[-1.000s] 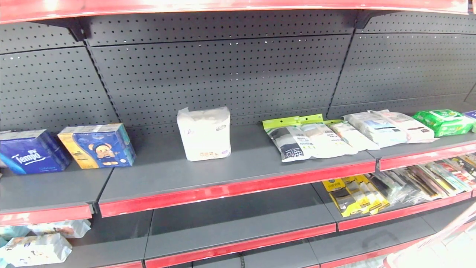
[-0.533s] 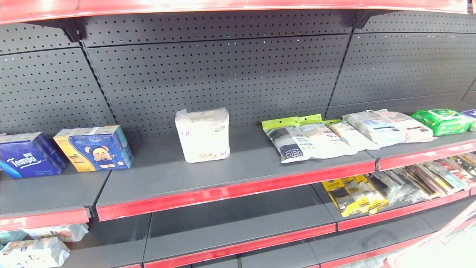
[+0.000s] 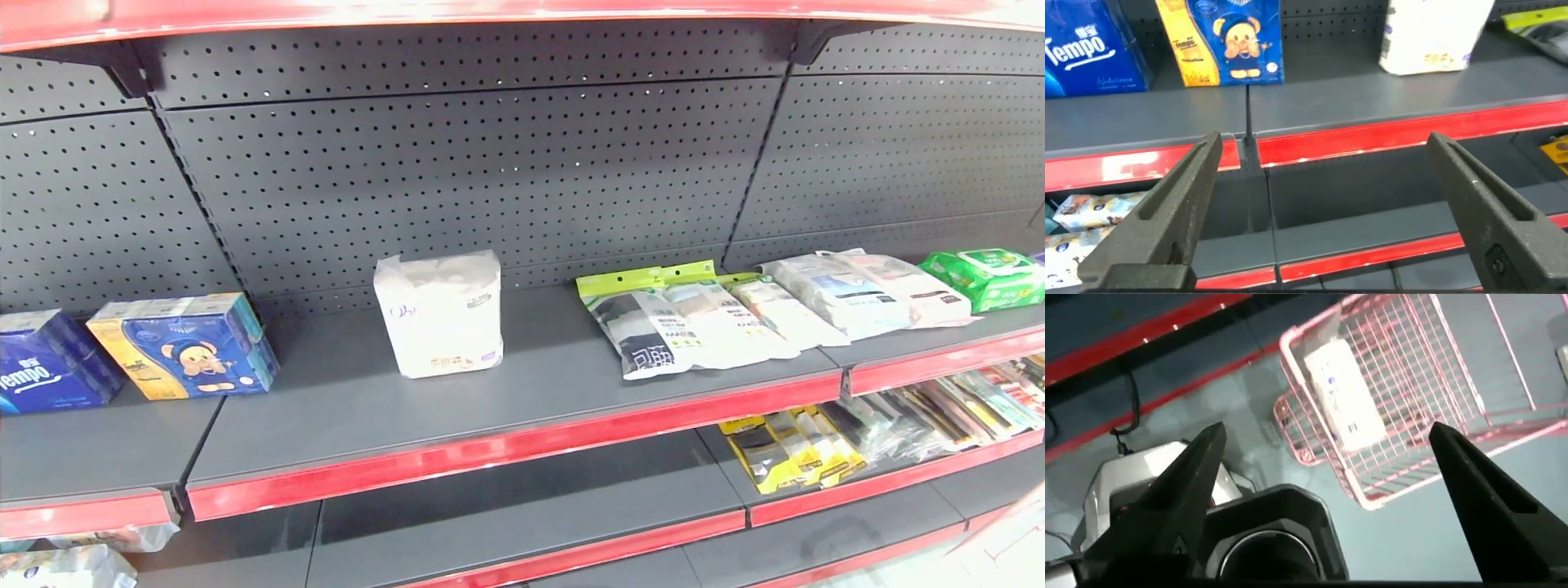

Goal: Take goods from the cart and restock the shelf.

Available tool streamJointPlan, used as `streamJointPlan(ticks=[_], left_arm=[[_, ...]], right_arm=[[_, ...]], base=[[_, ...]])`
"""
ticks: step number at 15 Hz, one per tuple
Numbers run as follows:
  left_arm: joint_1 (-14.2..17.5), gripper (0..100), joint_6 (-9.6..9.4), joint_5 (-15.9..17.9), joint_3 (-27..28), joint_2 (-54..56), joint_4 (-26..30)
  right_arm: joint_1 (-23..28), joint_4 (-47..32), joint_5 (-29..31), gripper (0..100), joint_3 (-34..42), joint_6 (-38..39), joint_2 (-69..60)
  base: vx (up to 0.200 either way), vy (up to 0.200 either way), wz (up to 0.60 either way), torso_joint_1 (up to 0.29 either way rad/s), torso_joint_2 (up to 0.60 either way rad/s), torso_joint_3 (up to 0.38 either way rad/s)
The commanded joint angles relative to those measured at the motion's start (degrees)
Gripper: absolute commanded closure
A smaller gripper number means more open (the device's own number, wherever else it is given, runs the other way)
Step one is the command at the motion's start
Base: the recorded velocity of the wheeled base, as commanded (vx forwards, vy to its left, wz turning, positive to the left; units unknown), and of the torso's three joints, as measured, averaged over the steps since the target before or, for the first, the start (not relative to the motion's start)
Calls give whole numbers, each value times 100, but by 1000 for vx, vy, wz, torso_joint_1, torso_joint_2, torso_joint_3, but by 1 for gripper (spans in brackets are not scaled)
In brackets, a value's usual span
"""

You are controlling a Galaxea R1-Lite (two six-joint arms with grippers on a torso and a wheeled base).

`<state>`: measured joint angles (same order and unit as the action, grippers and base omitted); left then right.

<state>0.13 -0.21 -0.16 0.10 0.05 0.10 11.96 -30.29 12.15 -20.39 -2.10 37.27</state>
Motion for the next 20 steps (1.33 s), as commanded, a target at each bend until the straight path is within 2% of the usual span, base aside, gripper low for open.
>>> streamJointPlan(ticks=[1,4,6,7,9,10,11,13,15,17,20], left_arm=[[4,0,3,-2,-1,-5,-1],[4,0,3,-2,-1,-5,-1],[4,0,3,-2,-1,-5,-1],[4,0,3,-2,-1,-5,-1],[4,0,3,-2,-1,-5,-1],[4,0,3,-2,-1,-5,-1],[4,0,3,-2,-1,-5,-1],[4,0,3,-2,-1,-5,-1],[4,0,3,-2,-1,-5,-1],[4,0,3,-2,-1,-5,-1],[4,0,3,-2,-1,-5,-1]], right_arm=[[606,252,41,0,0,16,1380],[1634,1491,-90,0,9,-195,3225],[2144,1755,-336,0,27,-678,3788],[2680,1992,-591,0,62,-1460,4175],[3251,2722,-732,0,247,-2330,4728],[3278,2766,-741,0,247,-2366,4764],[3849,3662,-1101,0,484,-3411,5440],[4385,4743,-1435,0,827,-4413,6187],[4534,5060,-2094,0,871,-5521,6618],[4534,5060,-2595,0,818,-6083,6952],[4534,5051,-2789,0,914,-6294,7154]], base=[[0,0,0,0,0,0],[0,0,0,0,0,0],[0,0,0,0,0,0],[0,0,0,0,0,0],[0,0,0,0,0,0],[0,0,0,0,0,0],[0,0,0,0,0,0],[0,0,0,0,0,0],[0,0,0,0,0,0],[0,0,0,0,0,0],[0,0,0,0,0,0]])
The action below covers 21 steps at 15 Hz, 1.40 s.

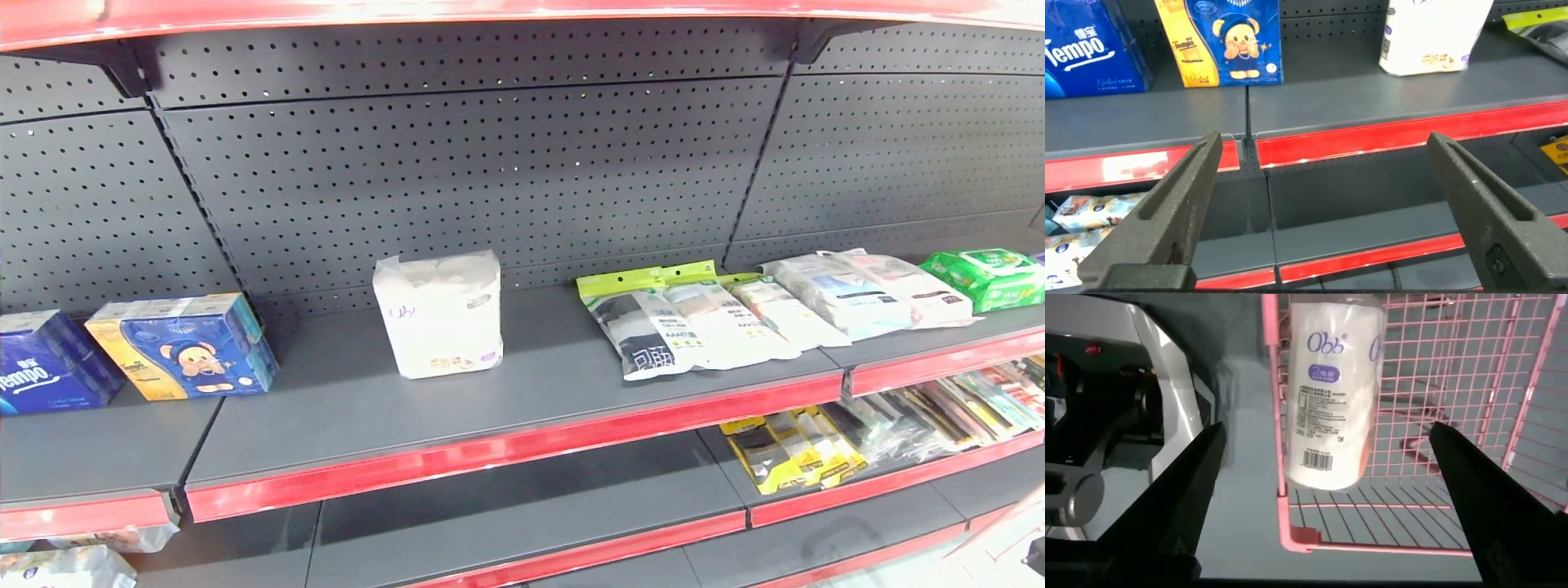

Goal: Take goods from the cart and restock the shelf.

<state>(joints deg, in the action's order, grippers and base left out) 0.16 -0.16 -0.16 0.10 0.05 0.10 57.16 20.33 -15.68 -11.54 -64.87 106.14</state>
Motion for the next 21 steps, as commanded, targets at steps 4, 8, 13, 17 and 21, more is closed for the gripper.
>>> streamJointPlan(ticks=[4,8,13,17,21], left_arm=[[2,0,-2,-2,-1,-5,-1],[2,0,-2,-2,-1,-5,-1],[2,0,-2,-2,-1,-5,-1],[2,0,-2,-2,-1,-5,-1],[2,0,-2,-2,-1,-5,-1]], right_arm=[[13,-12,-14,0,38,9,372],[13,58,-14,0,3,-35,451],[13,67,-14,0,-41,-132,548],[13,67,-14,0,-50,-175,592],[13,129,-14,0,-208,-175,627]], base=[[0,0,0,0,0,0],[0,0,0,-47,82,50],[0,0,0,-116,268,137],[0,0,0,-151,325,172],[0,0,0,-128,282,155]])
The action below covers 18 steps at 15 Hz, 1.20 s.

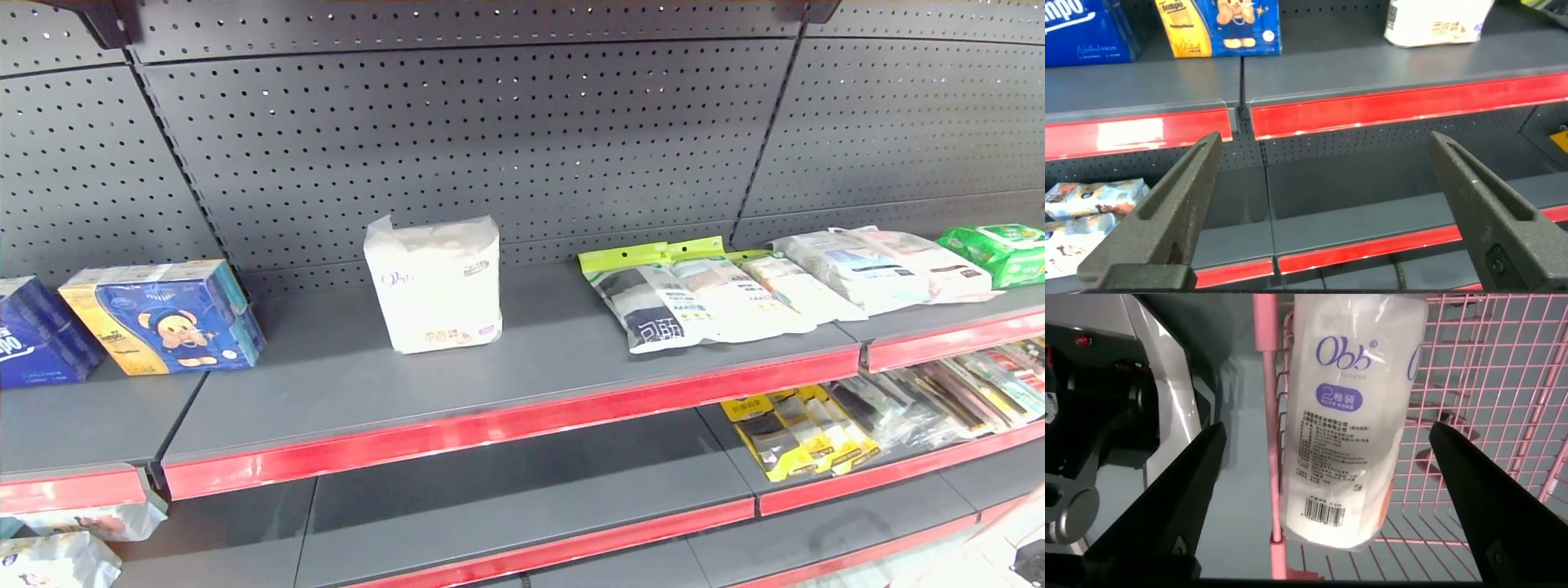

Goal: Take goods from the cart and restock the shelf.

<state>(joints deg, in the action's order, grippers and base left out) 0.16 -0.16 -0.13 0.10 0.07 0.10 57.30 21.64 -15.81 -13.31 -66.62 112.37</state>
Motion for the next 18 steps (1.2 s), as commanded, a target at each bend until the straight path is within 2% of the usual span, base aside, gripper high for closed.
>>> streamJointPlan(ticks=[1,10,14,18], left_arm=[[2,0,-2,-4,-1,-7,-1],[2,0,-2,-4,-1,-7,-1],[2,0,-2,-4,-1,-7,-1],[2,0,-2,-4,-1,-7,-1]], right_arm=[[0,16,8,0,-49,0,13],[0,25,25,0,-128,-9,206],[0,25,25,0,-128,-44,215],[0,16,43,0,-453,-44,391]], base=[[0,0,0,0,0,0],[0,0,0,-6,11,9],[0,0,0,-144,329,175],[0,0,0,-23,51,26]])
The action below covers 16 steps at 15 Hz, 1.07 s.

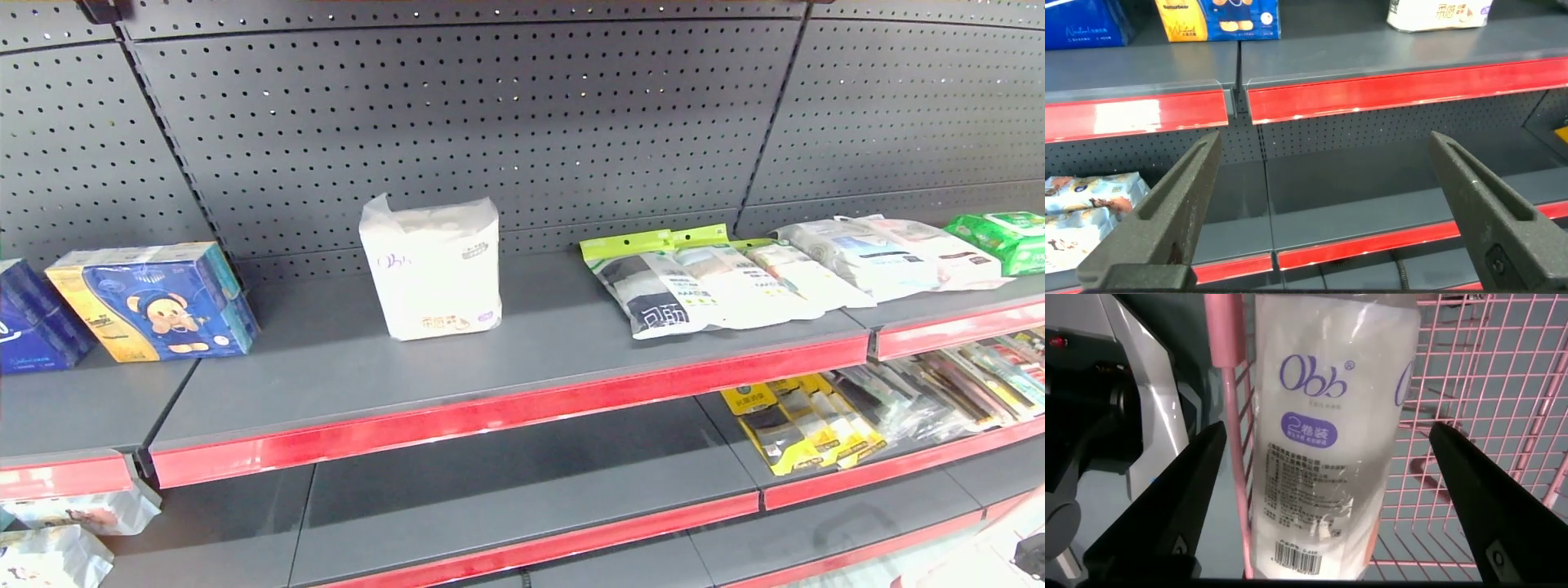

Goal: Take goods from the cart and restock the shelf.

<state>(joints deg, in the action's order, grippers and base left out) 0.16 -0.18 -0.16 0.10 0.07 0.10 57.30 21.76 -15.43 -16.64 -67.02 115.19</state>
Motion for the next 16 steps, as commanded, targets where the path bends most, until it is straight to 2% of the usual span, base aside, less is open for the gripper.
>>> streamJointPlan(ticks=[1,10,11,16], left_arm=[[2,0,1,-2,-1,-7,-1],[2,0,1,-2,-1,-7,-1],[2,0,1,-2,-1,-7,-1],[2,0,1,-2,-1,-7,-1]], right_arm=[[0,4,111,0,-173,-56,215],[0,478,-127,0,-50,-478,689],[0,733,-135,0,-76,-478,821],[0,795,-302,0,-454,-487,1260]], base=[[0,0,0,0,0,0],[0,0,0,0,0,0],[0,0,0,0,0,0],[0,0,0,0,0,0]])
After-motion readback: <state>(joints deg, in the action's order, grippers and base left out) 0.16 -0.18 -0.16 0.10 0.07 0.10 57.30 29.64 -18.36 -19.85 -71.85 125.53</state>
